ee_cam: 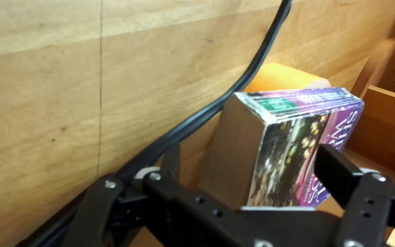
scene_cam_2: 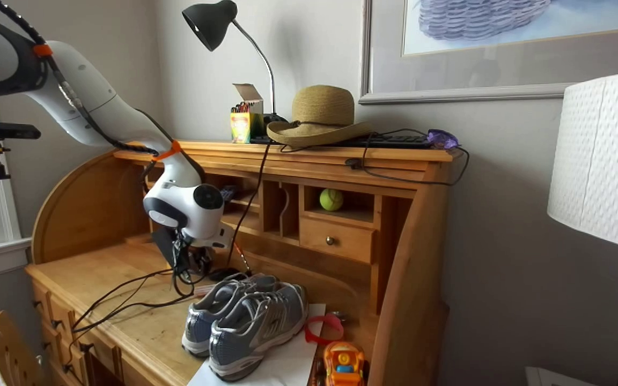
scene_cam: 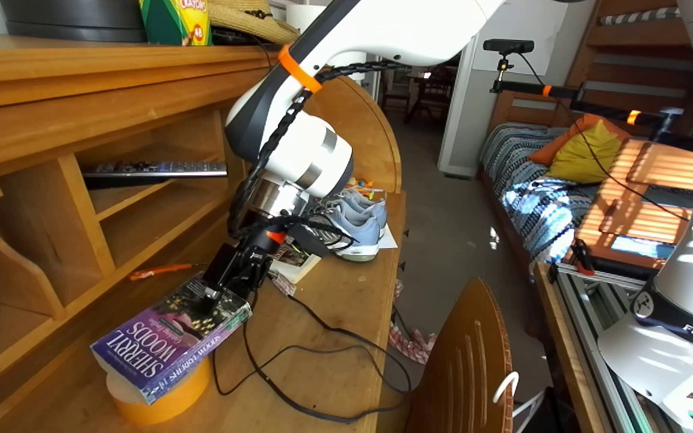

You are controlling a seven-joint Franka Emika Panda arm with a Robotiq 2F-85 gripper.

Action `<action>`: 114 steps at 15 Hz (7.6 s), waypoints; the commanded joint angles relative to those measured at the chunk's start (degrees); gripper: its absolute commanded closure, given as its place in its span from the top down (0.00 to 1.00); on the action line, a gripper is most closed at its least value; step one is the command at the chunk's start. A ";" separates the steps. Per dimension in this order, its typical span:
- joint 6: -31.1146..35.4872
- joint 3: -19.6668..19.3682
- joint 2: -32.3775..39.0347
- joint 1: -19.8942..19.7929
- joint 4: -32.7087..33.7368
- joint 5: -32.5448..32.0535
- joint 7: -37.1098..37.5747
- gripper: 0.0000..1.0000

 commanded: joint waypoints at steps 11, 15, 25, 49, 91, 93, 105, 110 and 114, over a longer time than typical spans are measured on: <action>-9.04 1.18 7.03 -1.48 8.05 5.58 -3.64 0.73; -9.88 0.79 7.48 -1.24 8.77 5.92 -3.47 0.41; -13.73 0.64 0.26 -1.39 3.25 5.15 -12.77 0.11; 0.51 -4.01 -29.69 6.71 -37.71 58.69 -41.80 0.08; -11.58 -12.38 -26.53 3.12 -32.66 77.53 -35.80 0.08; -11.61 -12.84 -25.12 2.88 -30.76 77.54 -35.91 0.08; -6.84 -13.55 -13.86 3.88 -15.63 77.69 -27.63 0.08; -4.41 -14.24 -11.88 4.63 -12.57 78.10 -23.94 0.08; -4.07 -14.45 -12.67 5.44 -13.23 77.84 -24.79 0.08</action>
